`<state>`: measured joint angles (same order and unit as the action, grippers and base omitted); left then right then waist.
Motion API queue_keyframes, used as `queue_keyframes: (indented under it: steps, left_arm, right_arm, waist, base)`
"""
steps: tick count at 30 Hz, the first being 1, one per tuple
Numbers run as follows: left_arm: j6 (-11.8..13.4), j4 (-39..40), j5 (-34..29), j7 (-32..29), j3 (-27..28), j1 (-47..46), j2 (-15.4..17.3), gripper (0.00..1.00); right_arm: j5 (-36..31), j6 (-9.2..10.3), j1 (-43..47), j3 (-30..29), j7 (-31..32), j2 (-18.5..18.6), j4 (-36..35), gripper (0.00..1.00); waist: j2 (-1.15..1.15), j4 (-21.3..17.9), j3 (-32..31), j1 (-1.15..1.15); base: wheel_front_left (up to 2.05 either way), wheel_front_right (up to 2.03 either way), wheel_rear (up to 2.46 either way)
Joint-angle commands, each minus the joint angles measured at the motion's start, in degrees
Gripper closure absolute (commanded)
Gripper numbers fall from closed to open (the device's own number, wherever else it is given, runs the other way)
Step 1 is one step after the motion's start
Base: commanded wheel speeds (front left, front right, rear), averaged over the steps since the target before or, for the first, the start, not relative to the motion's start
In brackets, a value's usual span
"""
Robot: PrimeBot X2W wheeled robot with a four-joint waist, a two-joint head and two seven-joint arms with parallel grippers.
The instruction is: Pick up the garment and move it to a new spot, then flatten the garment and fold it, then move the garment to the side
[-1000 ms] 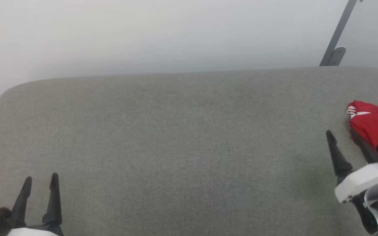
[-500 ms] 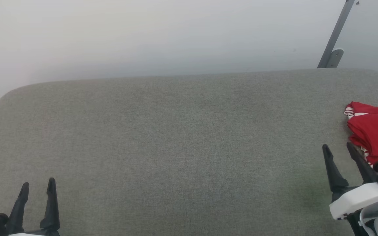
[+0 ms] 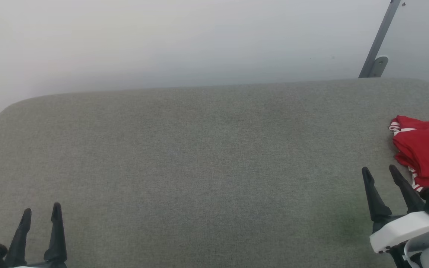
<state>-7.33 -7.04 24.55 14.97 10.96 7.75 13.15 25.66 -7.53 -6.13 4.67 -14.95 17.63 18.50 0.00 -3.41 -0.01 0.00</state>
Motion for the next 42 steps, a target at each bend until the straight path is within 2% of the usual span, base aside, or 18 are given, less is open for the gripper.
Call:
queue_keyframes:
  steps: [1,2,5,14,42]
  left_arm:
    - [-0.2,0.4,-0.1,0.3,0.5,-0.2,-0.3,0.00]
    - [0.0,0.1,-0.1,0.0,0.4,0.0,-0.4,1.00]
    - [0.0,-1.5,0.2,-0.3,0.1,0.3,-1.7,1.00]
    - [0.0,-2.2,8.5,-3.1,-0.3,-1.6,-2.7,1.00]
    - [-0.1,-3.7,28.9,-9.4,-1.8,-6.0,-5.3,1.00]
  right_arm:
    - [0.3,0.09,0.2,0.1,-0.3,-0.5,-0.2,0.00]
    - [0.2,-0.01,0.0,0.2,0.0,-0.4,0.2,1.00]
    - [0.4,-0.01,1.1,0.7,0.4,-1.5,1.4,1.00]
    - [8.5,0.00,0.8,-0.9,3.0,-3.1,0.7,1.00]
    - [28.5,0.01,0.3,-4.5,9.4,-7.1,-1.3,1.00]
  waist:
    - [0.00,0.1,0.0,0.00]
    - [0.00,0.1,-0.1,0.00]
    - [0.00,0.1,-0.1,0.00]
    - [0.00,0.3,0.0,0.00]
    - [0.00,1.0,0.0,0.00]
  base:
    - [0.00,0.00,0.00]
    - [0.00,0.00,0.00]
    - [0.00,0.00,0.00]
    - [0.00,0.00,0.00]
    - [0.00,0.00,0.00]
